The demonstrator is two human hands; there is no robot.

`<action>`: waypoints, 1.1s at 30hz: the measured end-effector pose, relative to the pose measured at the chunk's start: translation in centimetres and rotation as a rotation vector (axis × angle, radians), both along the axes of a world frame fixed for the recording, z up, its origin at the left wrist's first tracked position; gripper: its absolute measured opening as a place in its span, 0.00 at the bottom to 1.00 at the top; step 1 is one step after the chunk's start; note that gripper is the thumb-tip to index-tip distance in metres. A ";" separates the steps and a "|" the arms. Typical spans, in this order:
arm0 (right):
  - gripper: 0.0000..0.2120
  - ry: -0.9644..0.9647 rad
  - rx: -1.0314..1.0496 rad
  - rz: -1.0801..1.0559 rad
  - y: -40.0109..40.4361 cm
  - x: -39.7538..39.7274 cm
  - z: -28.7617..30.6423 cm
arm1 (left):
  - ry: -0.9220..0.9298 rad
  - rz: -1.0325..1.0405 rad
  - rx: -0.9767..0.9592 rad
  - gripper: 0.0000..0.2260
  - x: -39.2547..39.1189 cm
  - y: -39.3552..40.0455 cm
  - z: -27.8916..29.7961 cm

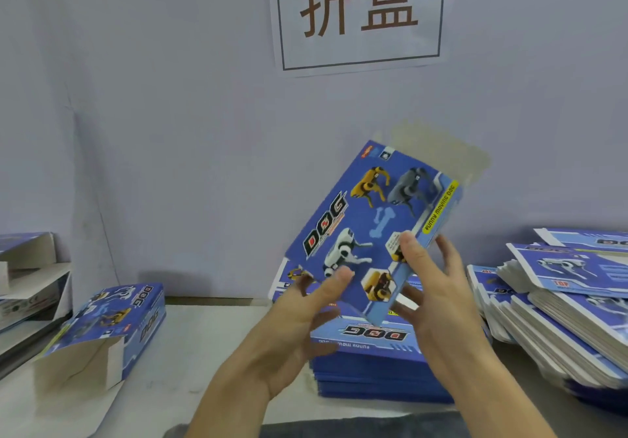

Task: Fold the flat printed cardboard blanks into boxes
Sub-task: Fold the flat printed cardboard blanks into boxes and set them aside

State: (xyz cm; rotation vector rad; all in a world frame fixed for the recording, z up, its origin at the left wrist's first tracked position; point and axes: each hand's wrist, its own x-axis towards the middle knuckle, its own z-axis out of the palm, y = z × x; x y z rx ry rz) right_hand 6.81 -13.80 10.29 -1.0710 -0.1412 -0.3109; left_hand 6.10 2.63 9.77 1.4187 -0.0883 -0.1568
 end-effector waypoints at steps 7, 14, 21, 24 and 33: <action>0.39 0.028 -0.298 0.158 -1.3 0.5 -0.8 | -0.210 0.329 0.117 0.51 1.1 2.7 0.3; 0.41 0.054 -0.566 0.459 -2.3 0.7 -1.9 | -0.400 0.295 -0.064 0.26 0.8 2.0 0.3; 0.33 -0.093 -0.354 0.166 -1.2 1.3 -2.0 | -0.346 0.129 -0.119 0.19 0.9 -1.0 -0.7; 0.31 -0.151 -0.382 0.152 -1.1 1.2 -2.3 | -0.420 0.189 -0.122 0.21 1.1 -1.0 -0.9; 0.31 -0.243 -0.423 0.155 -1.5 1.2 -2.4 | -0.484 0.178 -0.165 0.20 0.8 -0.9 -0.9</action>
